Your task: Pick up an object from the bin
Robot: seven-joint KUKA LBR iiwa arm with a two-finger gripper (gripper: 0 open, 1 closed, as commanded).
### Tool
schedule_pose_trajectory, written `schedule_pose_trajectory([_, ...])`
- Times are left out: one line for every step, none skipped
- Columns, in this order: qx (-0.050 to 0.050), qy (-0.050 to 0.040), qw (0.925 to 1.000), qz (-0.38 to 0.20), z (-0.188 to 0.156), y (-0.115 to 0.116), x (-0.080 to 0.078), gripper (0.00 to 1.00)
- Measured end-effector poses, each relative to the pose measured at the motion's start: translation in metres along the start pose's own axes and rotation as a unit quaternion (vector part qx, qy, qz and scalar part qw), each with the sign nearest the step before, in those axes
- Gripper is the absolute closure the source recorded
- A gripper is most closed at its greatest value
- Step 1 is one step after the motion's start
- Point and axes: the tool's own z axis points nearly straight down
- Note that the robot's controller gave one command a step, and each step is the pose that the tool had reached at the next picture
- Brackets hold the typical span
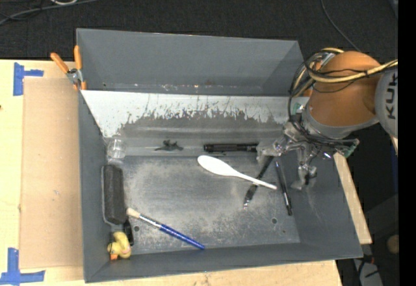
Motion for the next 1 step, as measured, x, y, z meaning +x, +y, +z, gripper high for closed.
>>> schedule_pose_trajectory([0.004,-0.0025,0.9998,-0.020,0.0426,-0.0115,-0.0091,0.00])
